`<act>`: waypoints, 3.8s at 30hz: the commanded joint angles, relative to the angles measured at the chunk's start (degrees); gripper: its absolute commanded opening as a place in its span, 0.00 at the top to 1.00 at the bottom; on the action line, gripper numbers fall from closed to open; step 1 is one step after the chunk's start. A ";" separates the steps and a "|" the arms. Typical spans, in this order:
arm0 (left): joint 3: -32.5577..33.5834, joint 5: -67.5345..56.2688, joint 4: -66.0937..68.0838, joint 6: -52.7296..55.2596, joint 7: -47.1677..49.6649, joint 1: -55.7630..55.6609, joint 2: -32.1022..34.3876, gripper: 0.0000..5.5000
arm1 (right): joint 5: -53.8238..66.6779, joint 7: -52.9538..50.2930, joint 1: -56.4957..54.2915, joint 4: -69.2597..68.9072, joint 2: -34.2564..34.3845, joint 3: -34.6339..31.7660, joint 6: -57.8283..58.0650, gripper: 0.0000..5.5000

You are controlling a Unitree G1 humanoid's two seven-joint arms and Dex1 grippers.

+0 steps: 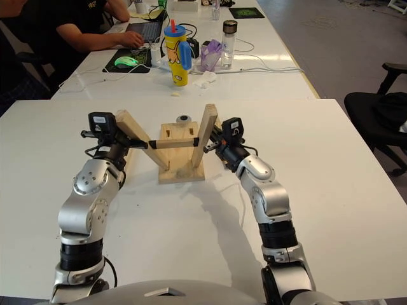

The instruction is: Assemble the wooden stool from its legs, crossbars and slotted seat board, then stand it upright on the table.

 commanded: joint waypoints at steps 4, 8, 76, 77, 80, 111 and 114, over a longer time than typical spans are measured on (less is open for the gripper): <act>0.20 -0.14 2.97 1.90 -2.61 -0.32 0.83 1.00 | -3.94 -6.41 1.89 -1.62 2.45 0.81 1.47 1.00; 4.01 0.53 -2.57 -4.01 -1.79 4.58 0.89 1.00 | -7.62 -13.13 5.68 -4.92 2.23 -3.78 -1.44 1.00; -10.85 -9.79 7.40 5.19 -70.73 13.10 47.52 1.00 | -27.29 32.45 -12.22 28.02 -19.93 22.36 -16.32 1.00; -11.34 -9.99 6.18 5.84 -70.23 13.53 46.99 1.00 | -27.74 33.94 -12.24 27.99 -20.24 23.33 -16.00 1.00; -13.48 -10.40 2.47 7.80 -67.35 14.69 44.14 1.00 | -28.84 38.41 -11.74 26.83 -21.14 26.49 -14.25 1.00; -23.83 16.59 54.25 -15.48 -41.45 -17.64 19.54 1.00 | -18.79 25.17 -3.29 14.07 -4.59 24.03 -4.09 1.00; -22.03 16.71 53.80 -16.62 -40.23 -16.57 20.65 1.00 | -12.55 20.61 0.07 5.09 -2.31 15.16 -3.58 1.00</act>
